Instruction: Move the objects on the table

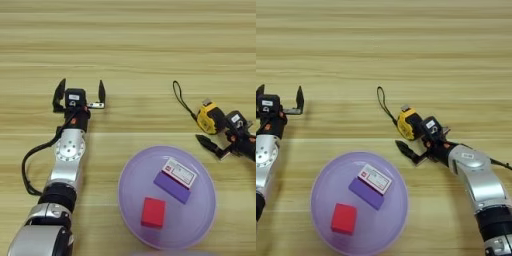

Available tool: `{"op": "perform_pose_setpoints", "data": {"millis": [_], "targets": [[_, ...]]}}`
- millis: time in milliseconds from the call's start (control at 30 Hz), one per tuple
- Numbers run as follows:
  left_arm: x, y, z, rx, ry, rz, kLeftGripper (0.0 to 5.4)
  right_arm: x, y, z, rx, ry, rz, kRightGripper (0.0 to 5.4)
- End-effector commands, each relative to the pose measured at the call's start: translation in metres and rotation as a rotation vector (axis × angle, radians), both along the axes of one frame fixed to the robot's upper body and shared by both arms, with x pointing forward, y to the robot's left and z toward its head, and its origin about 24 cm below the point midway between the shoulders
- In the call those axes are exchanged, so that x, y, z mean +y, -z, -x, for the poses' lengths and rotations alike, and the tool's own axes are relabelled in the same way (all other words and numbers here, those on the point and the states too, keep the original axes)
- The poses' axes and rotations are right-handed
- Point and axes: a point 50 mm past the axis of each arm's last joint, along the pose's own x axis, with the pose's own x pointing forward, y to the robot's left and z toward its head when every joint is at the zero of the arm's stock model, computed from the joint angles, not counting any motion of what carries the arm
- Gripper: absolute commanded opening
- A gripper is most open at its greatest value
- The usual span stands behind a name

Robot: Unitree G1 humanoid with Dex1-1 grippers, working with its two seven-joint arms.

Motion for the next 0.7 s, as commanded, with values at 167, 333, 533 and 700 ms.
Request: {"op": "perform_pose_setpoints", "data": {"millis": [167,333,533,700], "targets": [[-0.001,-0.002,-0.003,-0.010,-0.003,0.000,5.40,0.002,-0.002,0.000,-0.010,-0.018,0.002,5.37],[-0.001,-0.003,-0.003,-0.009,-0.003,-0.001,5.40,0.005,-0.009,-0.001,-0.070,-0.033,-0.016,5.37],[-0.001,-0.002,-0.003,-0.008,-0.003,0.000,5.40,0.007,-0.019,-0.005,-0.137,-0.023,-0.049,5.37],[-0.001,-0.002,-0.004,-0.008,-0.003,0.000,5.40,0.008,-0.032,-0.007,-0.217,-0.023,-0.063,5.37]]}}
